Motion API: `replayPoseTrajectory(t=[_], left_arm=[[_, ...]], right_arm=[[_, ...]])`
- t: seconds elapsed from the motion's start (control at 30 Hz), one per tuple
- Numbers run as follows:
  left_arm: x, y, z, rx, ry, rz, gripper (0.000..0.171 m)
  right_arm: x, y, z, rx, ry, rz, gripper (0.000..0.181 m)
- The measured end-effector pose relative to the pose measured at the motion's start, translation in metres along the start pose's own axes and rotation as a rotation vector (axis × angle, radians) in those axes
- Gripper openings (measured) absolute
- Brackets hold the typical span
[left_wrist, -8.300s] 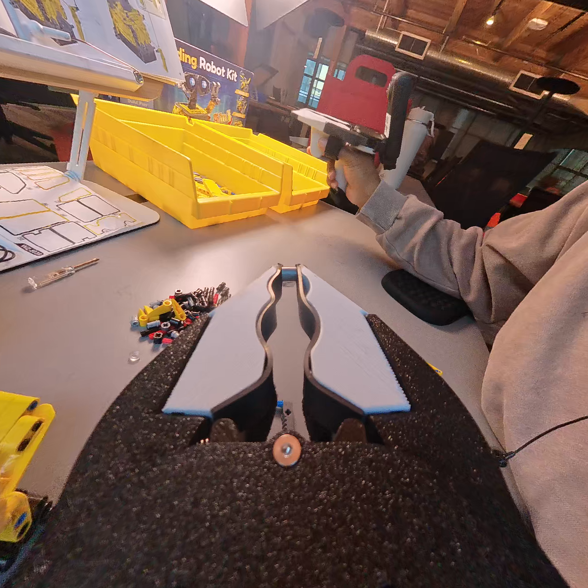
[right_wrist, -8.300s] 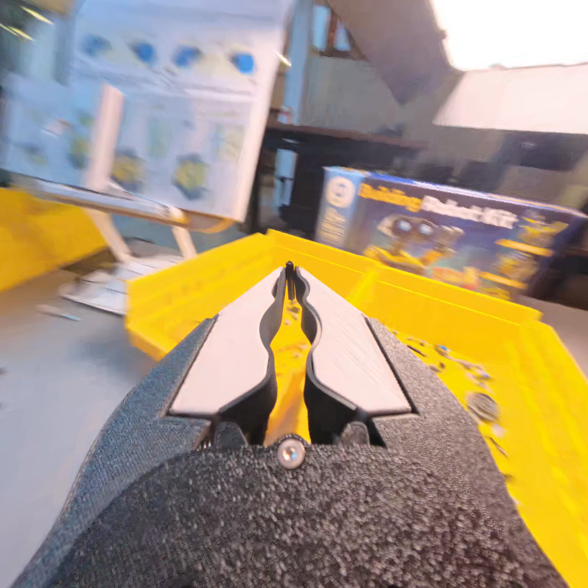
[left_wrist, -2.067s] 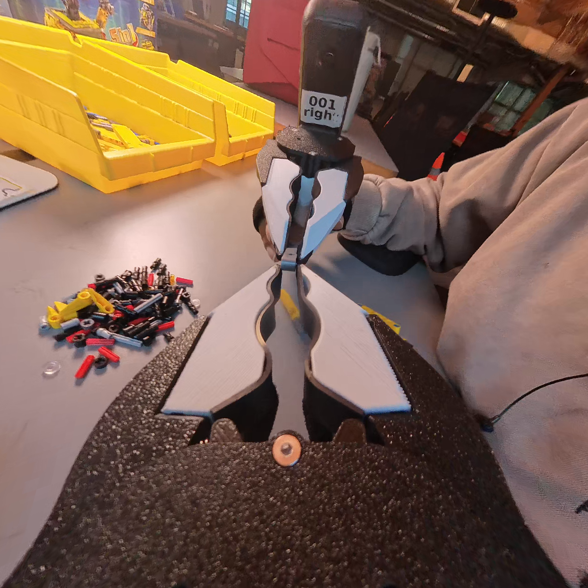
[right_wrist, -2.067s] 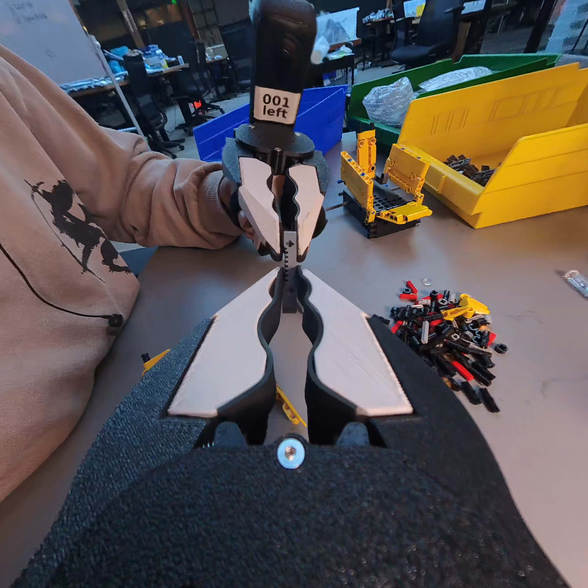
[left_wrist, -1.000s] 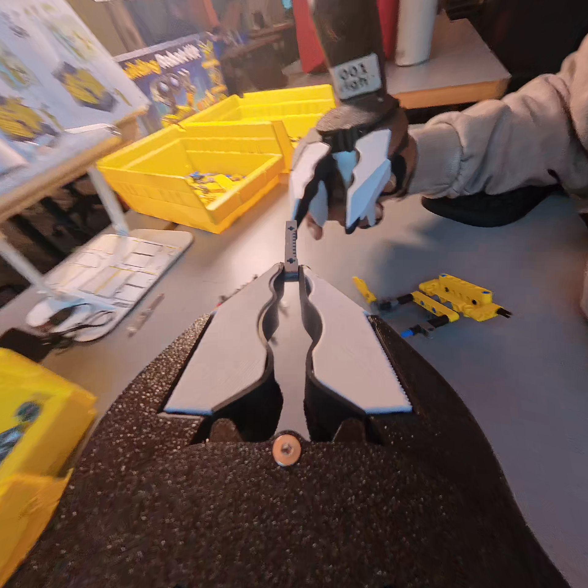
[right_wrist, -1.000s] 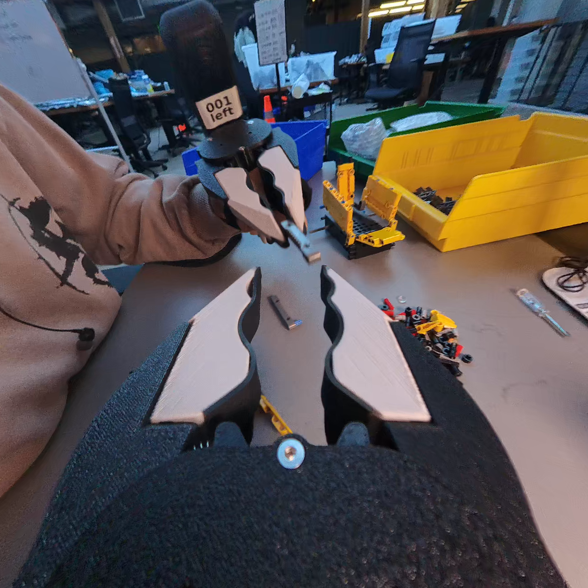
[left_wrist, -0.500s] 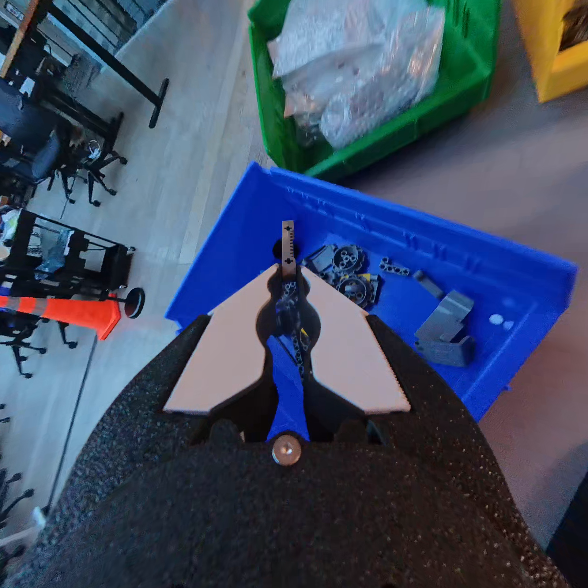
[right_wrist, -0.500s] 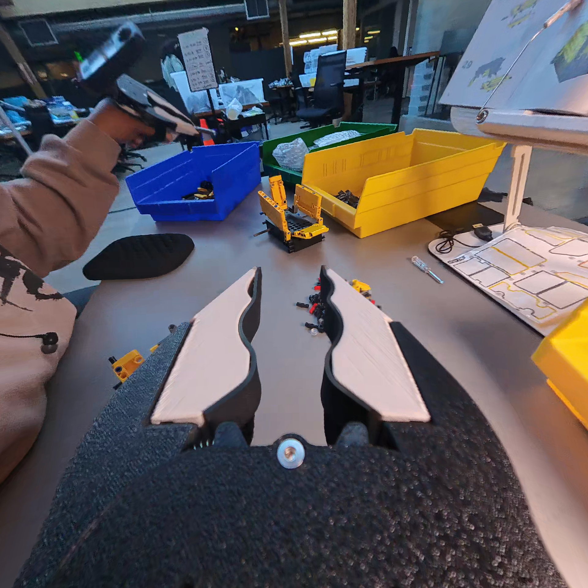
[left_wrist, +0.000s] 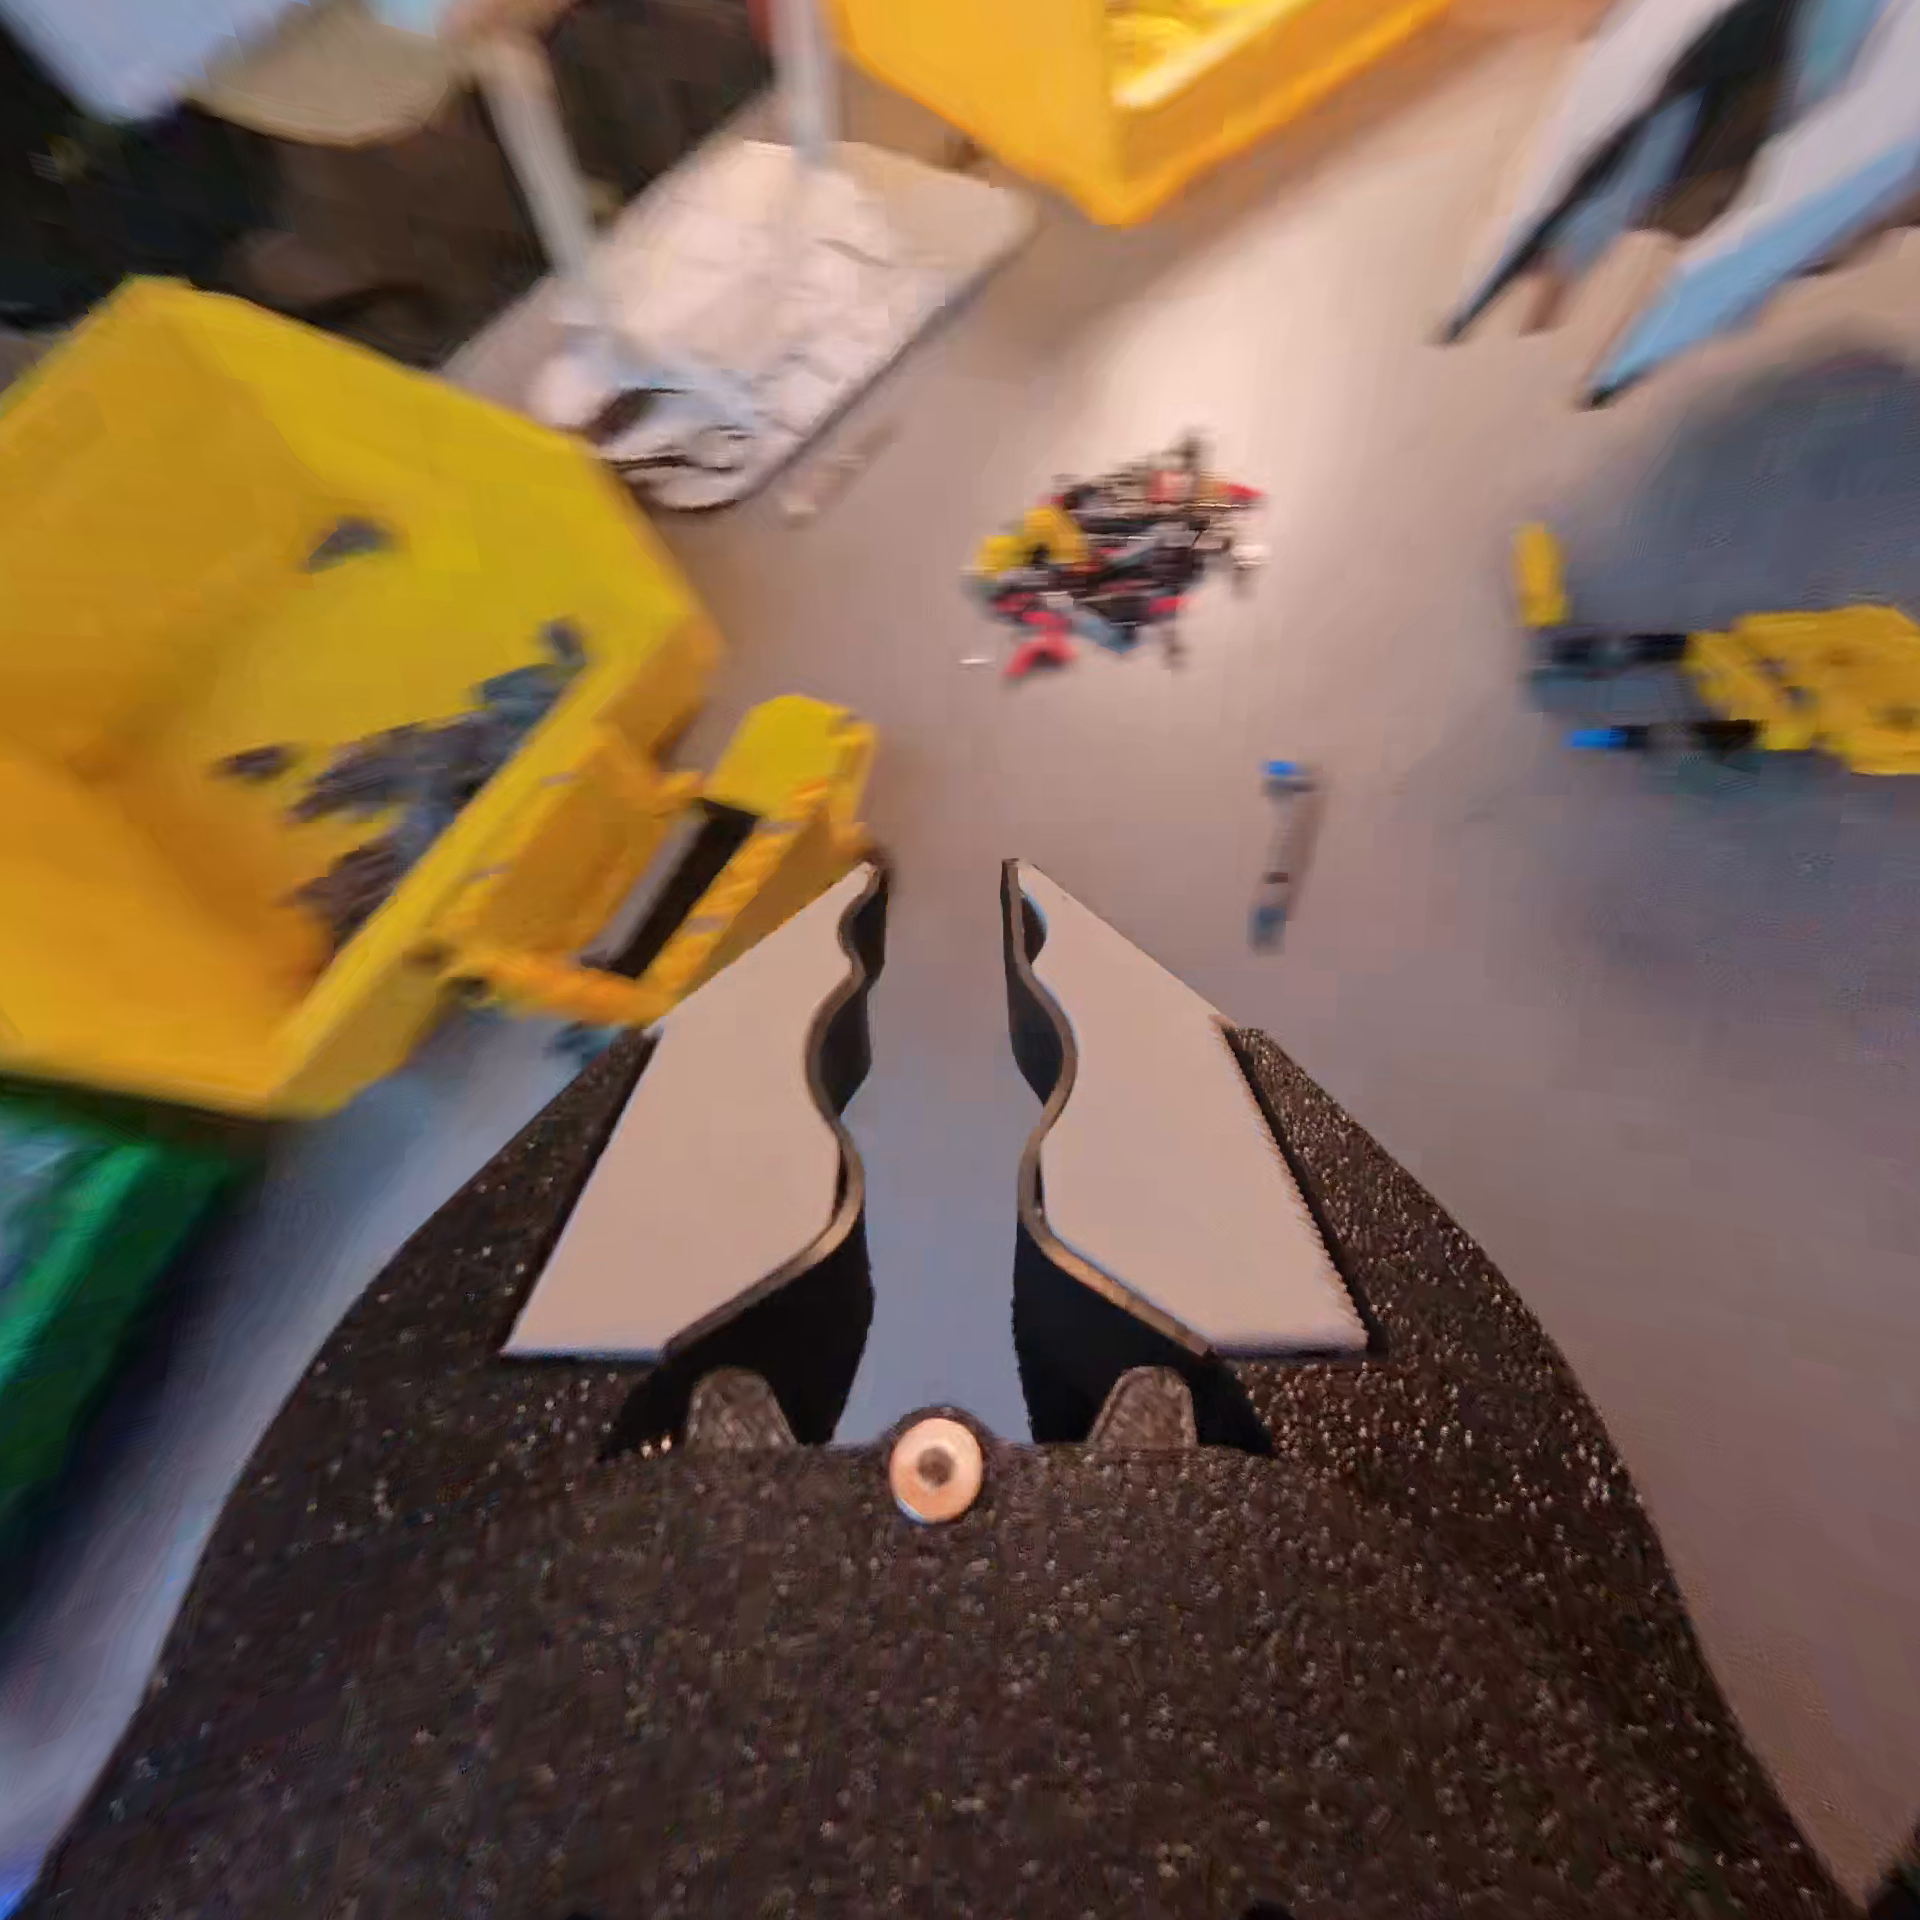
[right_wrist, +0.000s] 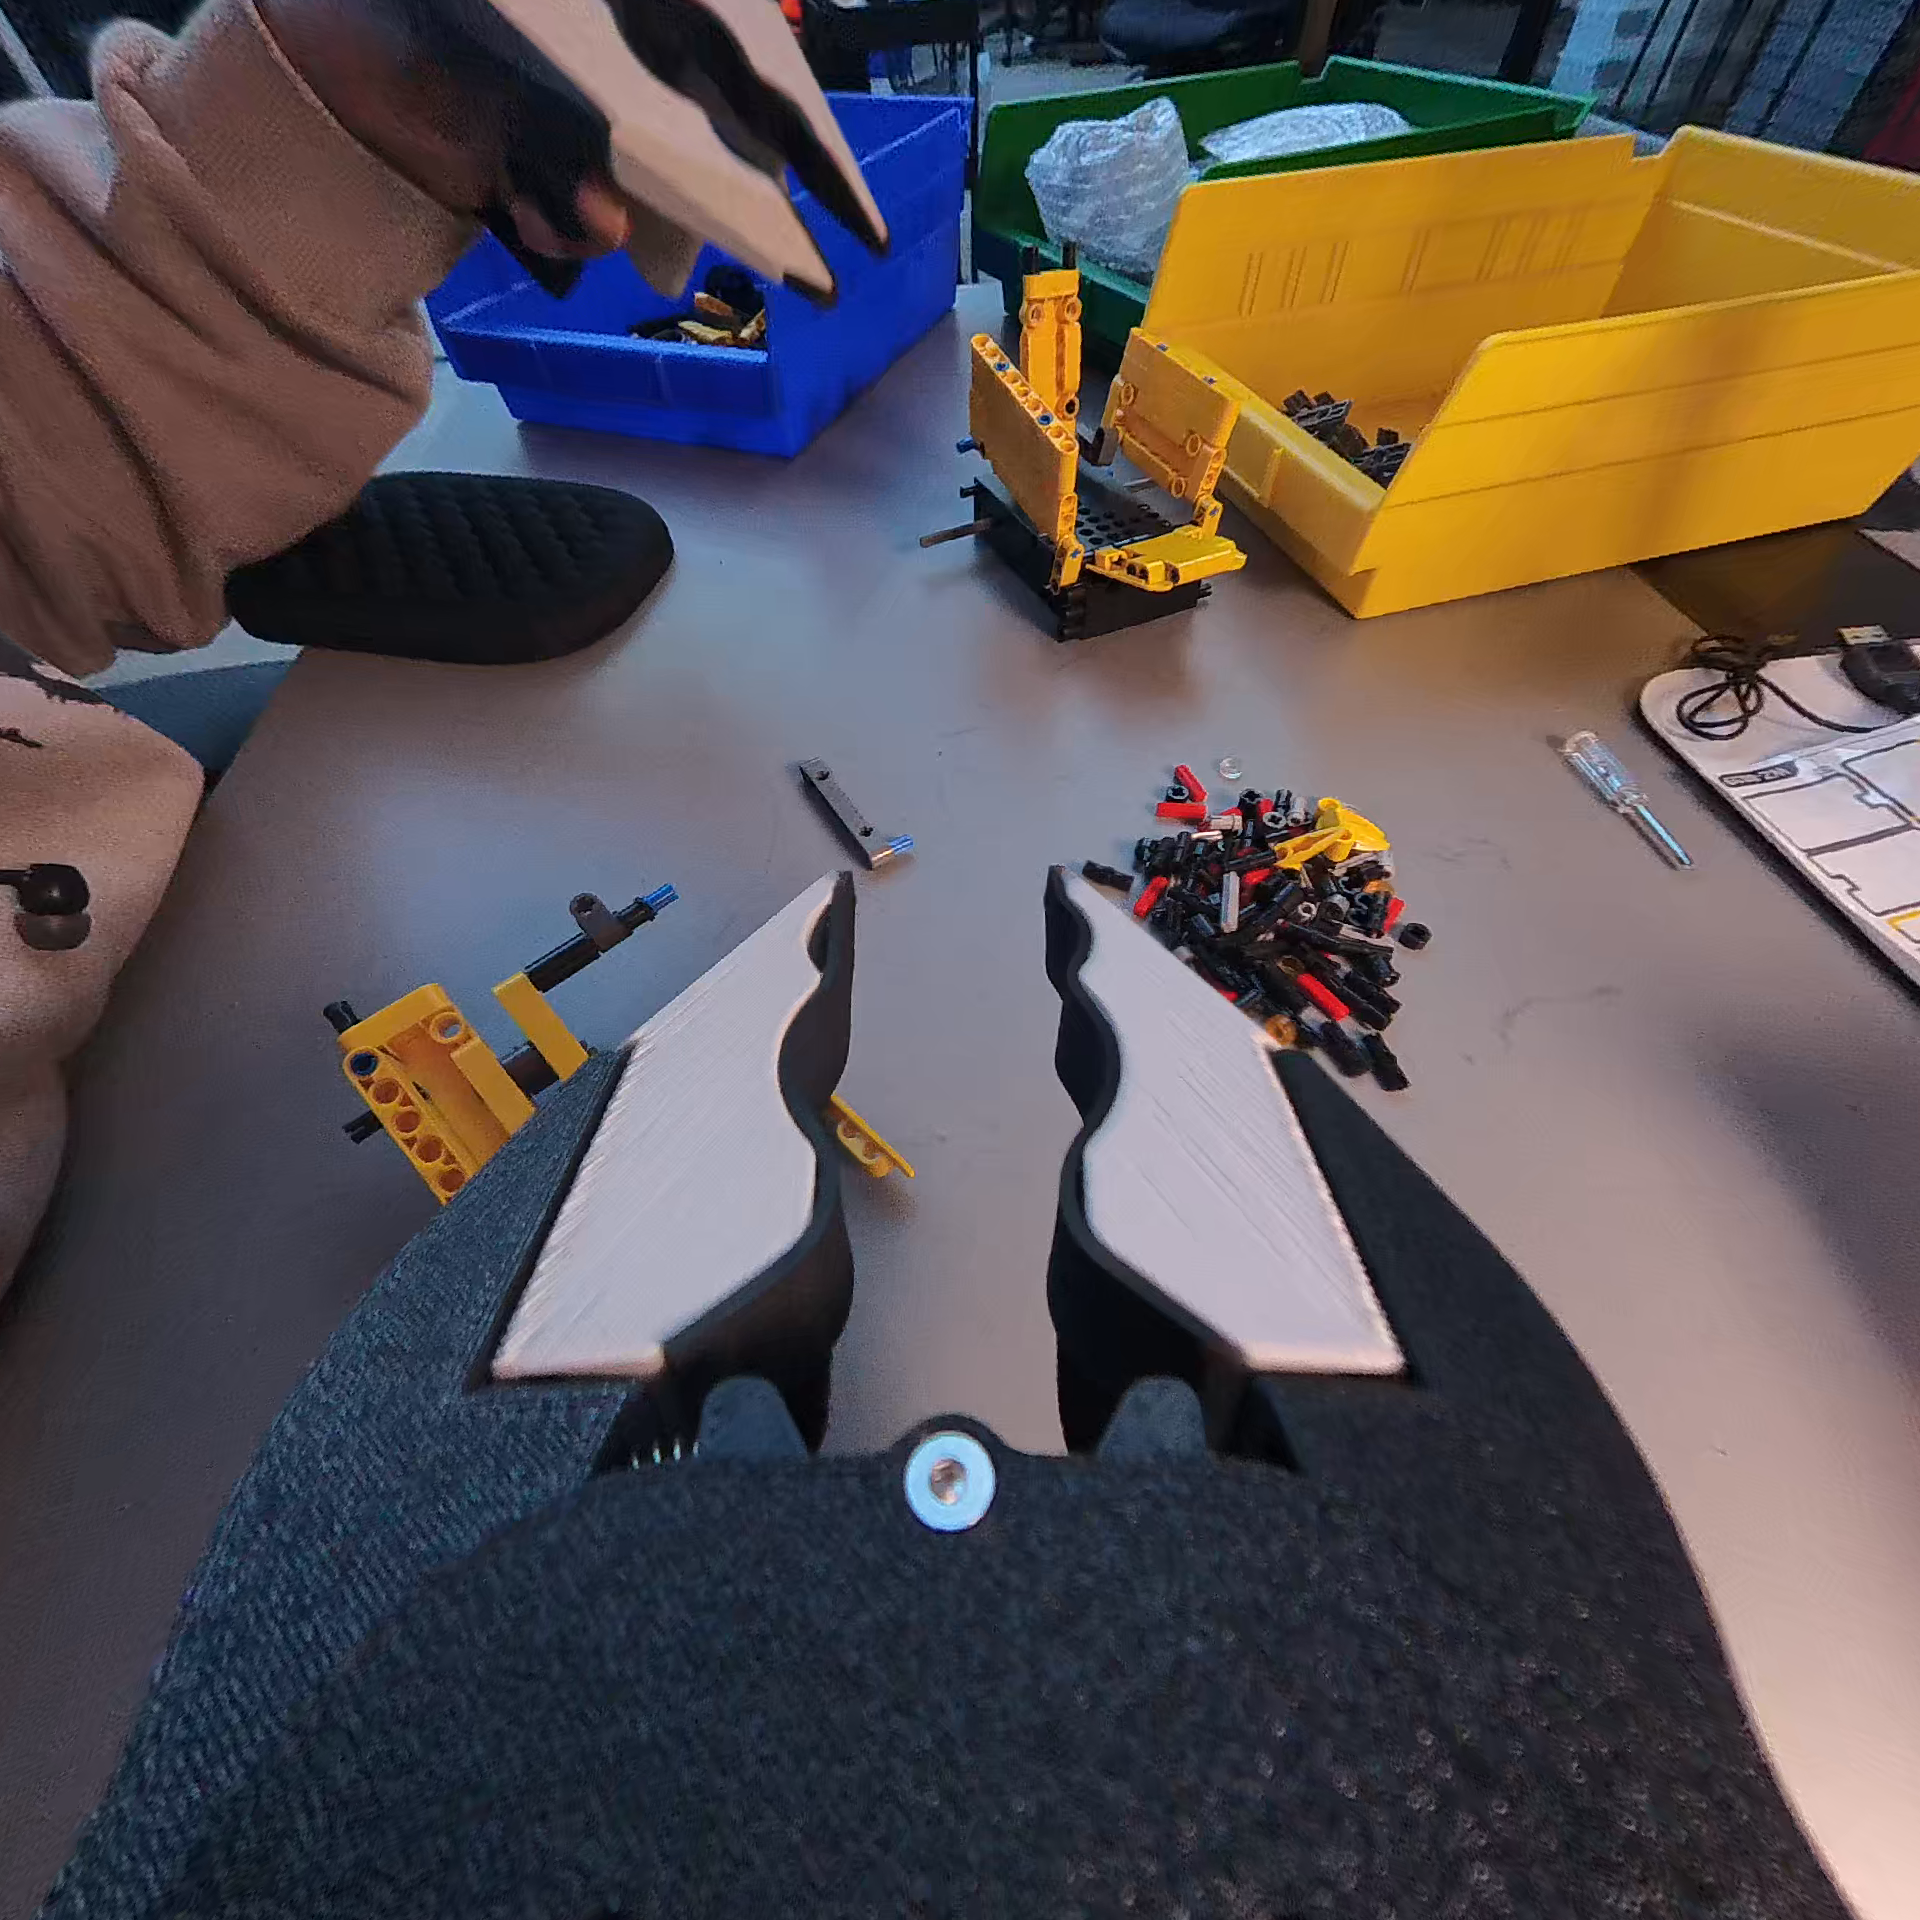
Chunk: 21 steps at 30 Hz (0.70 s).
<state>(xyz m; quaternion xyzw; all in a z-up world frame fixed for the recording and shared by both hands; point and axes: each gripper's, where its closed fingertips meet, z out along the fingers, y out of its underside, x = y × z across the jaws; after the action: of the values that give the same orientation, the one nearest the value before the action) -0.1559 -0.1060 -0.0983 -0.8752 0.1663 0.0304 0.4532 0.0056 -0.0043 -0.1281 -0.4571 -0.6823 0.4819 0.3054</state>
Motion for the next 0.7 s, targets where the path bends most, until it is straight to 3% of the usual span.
replayPoseTrajectory(t=[0.1, 0.2, 0.3, 0.43, 0.7], left_arm=[[0.07, 0.014, 0.055, -0.111, 0.284, 0.065, 0.027], [0.094, 0.039, 0.089, -0.245, 0.363, 0.137, 0.028], [0.105, 0.036, 0.096, -0.244, 0.428, 0.157, 0.006], [0.105, 0.027, 0.103, -0.176, 0.322, 0.354, 0.006], [0.116, -0.02, 0.101, 0.127, 0.018, 0.779, 0.005]], right_arm=[[-0.004, 0.003, 0.004, -0.017, -0.003, -0.016, 0.036], [-0.006, 0.005, 0.007, -0.033, -0.002, -0.036, 0.035], [-0.009, 0.008, 0.009, -0.049, 0.0, -0.058, 0.035], [-0.011, 0.011, 0.014, -0.066, 0.004, -0.092, 0.035], [-0.019, 0.017, 0.028, -0.117, 0.013, -0.089, 0.032]])
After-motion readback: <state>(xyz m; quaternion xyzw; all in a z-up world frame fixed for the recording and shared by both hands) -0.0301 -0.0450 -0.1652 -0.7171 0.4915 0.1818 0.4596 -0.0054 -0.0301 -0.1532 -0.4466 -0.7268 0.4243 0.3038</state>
